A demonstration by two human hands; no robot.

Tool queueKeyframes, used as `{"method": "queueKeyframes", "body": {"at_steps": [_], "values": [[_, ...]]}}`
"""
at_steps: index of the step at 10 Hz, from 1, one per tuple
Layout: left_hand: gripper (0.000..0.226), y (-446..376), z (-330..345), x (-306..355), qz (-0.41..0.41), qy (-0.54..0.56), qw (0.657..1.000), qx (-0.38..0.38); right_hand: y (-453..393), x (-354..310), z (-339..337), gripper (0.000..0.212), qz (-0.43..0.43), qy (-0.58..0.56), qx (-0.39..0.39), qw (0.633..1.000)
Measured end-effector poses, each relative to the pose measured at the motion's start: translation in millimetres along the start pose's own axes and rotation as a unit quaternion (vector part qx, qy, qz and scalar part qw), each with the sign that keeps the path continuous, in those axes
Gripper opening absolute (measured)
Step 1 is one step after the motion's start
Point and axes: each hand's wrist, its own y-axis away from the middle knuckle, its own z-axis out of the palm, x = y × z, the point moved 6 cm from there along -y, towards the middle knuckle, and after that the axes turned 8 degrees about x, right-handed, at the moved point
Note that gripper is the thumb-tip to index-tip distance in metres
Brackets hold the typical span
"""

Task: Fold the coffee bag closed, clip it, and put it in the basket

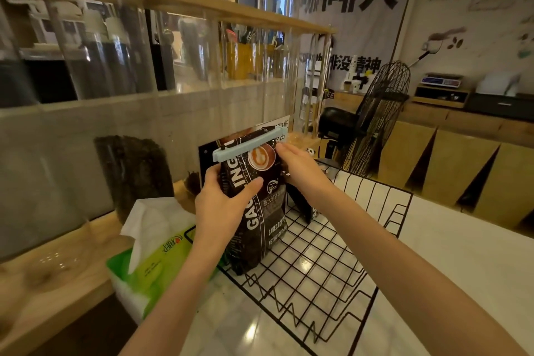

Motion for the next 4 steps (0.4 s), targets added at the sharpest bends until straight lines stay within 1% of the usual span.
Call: {"method": "queueKeyframes", "body": {"at_steps": [1,2,3,4], "values": [[0.077,5.1,-2.4,6.0,0.008,-0.005,1.000,0.009,5.7,-3.6,-8.4,0.046,-0.007,-0.010,0.009,1.000],[0.090,12.3,-8.0,19.8,0.050,0.008,0.997,0.054,16.8,-7.8,-28.7,0.046,-0.023,-0.015,0.039,0.999],[0.094,32.8,-11.8,50.9,0.119,-0.009,0.985,0.128,46.3,-25.2,-65.4,0.039,-0.068,-0.040,0.104,0.991],[0.079,58.6,-0.8,87.6,0.230,-0.034,0.961,0.148,92.2,-46.6,-131.6,0.020,-0.131,-0.175,0.241,0.945]]}}
